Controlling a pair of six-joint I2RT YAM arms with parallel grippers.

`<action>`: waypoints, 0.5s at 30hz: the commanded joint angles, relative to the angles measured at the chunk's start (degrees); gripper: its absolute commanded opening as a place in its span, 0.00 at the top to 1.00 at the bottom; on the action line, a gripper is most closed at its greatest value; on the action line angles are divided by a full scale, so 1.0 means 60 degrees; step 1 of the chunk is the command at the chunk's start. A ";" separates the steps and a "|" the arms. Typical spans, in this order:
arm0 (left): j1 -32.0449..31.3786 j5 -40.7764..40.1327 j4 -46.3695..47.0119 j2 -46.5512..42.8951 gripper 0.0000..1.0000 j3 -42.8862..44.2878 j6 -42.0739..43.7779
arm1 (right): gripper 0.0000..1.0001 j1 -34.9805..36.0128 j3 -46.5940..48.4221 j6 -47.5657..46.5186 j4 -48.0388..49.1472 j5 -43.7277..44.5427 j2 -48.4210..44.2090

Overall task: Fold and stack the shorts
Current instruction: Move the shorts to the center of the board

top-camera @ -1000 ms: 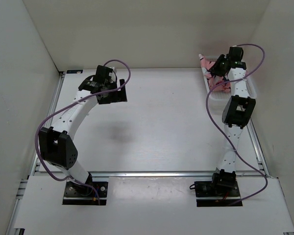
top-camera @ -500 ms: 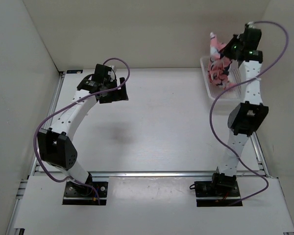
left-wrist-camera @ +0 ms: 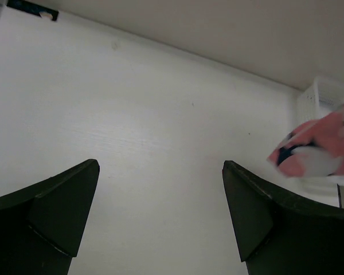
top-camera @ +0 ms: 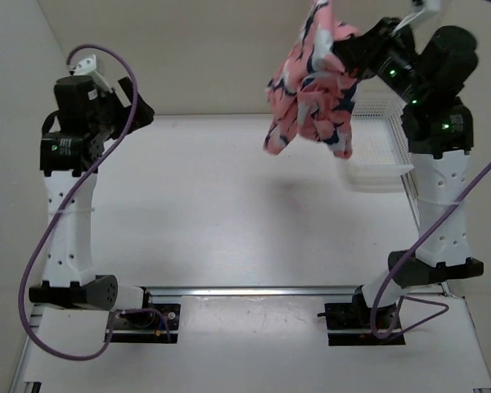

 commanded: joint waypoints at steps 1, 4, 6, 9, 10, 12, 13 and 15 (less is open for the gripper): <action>0.0295 -0.0178 -0.0860 -0.0568 0.00 0.0573 0.0425 | 0.92 0.0577 -0.2402 -0.0122 -0.0533 0.0678 0.0372; 0.0296 0.0420 -0.0745 -0.0568 0.00 0.0048 0.0426 | 0.28 0.0696 -0.3082 -0.0121 -0.0968 0.0869 0.1100; 0.0296 0.0888 -0.0628 -0.0350 0.00 -0.0565 0.0426 | 0.12 0.0608 -0.2192 -0.0121 -0.2167 0.1614 0.2515; -0.0332 0.1445 -0.0627 -0.0013 0.22 -0.1253 0.0601 | 0.15 0.0695 -0.1345 -0.0121 -0.4020 0.3410 0.2981; -0.0508 0.1535 -0.0482 0.0104 0.30 -0.1562 0.0601 | 0.18 0.0841 -0.2121 -0.0121 -0.3875 0.3825 0.2602; -0.1077 0.1651 -0.0218 0.0106 0.47 -0.2787 0.0601 | 0.38 0.0929 -0.4023 0.0112 -0.2545 0.4136 0.1027; -0.1298 0.1537 0.0074 0.0106 0.61 -0.3230 0.0485 | 0.48 0.0930 -0.5816 0.0215 -0.2163 0.4224 0.0508; -0.1912 0.1215 0.0295 0.0106 0.75 -0.4022 0.0048 | 0.71 0.0930 -0.7365 0.0435 -0.1531 0.4225 -0.0690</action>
